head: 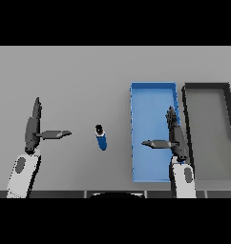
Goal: Pick up the blue pipe and place it into the blue bin.
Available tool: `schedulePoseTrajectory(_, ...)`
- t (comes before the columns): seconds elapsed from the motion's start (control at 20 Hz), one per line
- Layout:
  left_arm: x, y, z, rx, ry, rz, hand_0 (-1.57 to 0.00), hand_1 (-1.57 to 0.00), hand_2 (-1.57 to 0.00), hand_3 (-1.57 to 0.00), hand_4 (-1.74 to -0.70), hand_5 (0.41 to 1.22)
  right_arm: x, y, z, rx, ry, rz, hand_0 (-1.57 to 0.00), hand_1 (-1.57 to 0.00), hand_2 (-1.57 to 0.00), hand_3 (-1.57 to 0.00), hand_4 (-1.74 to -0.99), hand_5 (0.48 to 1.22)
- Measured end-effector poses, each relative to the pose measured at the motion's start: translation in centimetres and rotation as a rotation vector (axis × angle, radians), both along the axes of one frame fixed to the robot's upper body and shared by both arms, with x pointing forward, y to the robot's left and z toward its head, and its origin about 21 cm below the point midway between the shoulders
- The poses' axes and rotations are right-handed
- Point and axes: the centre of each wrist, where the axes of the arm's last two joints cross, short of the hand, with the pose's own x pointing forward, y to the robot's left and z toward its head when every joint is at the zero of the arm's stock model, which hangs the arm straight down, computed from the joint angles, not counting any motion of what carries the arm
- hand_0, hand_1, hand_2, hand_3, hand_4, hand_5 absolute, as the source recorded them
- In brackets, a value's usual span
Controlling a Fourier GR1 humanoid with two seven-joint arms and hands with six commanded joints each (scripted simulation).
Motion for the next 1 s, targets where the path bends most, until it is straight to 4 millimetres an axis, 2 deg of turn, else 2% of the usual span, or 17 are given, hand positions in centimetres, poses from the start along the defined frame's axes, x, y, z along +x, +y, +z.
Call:
schedulePoseTrajectory(0.3, 0.1, 0.6, 0.2, 0.002, -0.015, 0.000, 0.00, 0.00, 0.00, 0.00, -1.07, 0.591, 0.2, 0.4, 0.0, 0.003, -0.001, -0.001, 0.00, 0.00, 0.00, 0.00, -1.225, 0.617)
schedulePoseTrajectory(0.35, -0.1, 1.6, 0.9, 0.072, -0.010, -0.170, 0.00, 0.00, 0.00, 0.00, -1.07, 0.590, -0.5, 0.2, 0.2, -0.086, -0.065, 0.068, 0.00, 0.00, 0.00, 0.00, -1.224, 0.618)
schedulePoseTrajectory(0.45, 0.0, 3.3, 1.6, 0.134, 0.022, -0.332, 0.00, 0.00, 0.00, 0.00, -1.08, 0.587, -1.6, -0.2, 0.7, -0.176, -0.093, 0.114, 0.00, 0.00, 0.00, 0.00, -1.225, 0.620)
schedulePoseTrajectory(0.5, 0.0, 3.5, 2.2, 0.138, 0.028, -0.373, 0.00, 0.00, 0.00, 0.00, -1.08, 0.588, -2.0, -0.2, 0.9, -0.206, -0.099, 0.130, 0.00, 0.00, 0.00, 0.00, -1.223, 0.620)
schedulePoseTrajectory(0.7, -0.2, 4.1, 2.1, 0.151, 0.046, -0.417, 0.00, 0.00, 0.00, 0.00, -1.08, 0.604, -2.5, 0.2, 1.3, -0.271, -0.076, 0.131, 0.00, 0.00, 0.00, 0.00, -1.186, 0.601)
schedulePoseTrajectory(0.75, -0.5, 3.7, 1.6, 0.143, 0.055, -0.441, 0.00, 0.00, 0.00, 0.00, -1.09, 0.605, -2.2, -0.1, 1.4, -0.277, -0.052, 0.118, 0.00, 0.00, 0.00, 0.00, -1.185, 0.597)
schedulePoseTrajectory(1.0, -1.8, 2.1, 1.9, 0.128, 0.056, -0.641, 0.00, 0.00, 0.00, 0.00, -1.11, 0.534, -2.0, -0.1, 1.1, -0.278, -0.092, 0.151, 0.00, 0.00, 0.00, 0.00, -1.201, 0.609)
